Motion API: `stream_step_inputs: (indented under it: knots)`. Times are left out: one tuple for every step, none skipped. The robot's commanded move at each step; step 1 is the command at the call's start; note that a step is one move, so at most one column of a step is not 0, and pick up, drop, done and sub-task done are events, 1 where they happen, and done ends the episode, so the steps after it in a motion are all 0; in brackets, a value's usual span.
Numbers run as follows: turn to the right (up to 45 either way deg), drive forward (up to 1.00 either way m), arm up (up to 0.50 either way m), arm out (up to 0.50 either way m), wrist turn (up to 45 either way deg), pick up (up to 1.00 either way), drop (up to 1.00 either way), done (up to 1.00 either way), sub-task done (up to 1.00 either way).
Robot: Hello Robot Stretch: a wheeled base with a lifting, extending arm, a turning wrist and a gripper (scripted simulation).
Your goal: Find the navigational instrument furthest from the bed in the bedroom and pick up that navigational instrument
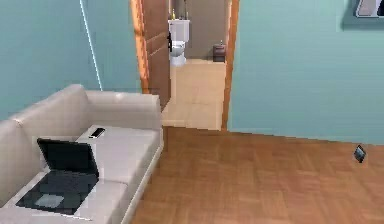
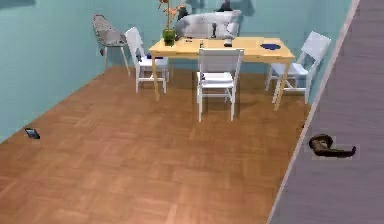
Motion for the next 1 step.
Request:
stream_step_inputs:
  knots:
    - [0.0,1.0,0.0,0.0,0.0,0.0,0.0,0.0,0.0]
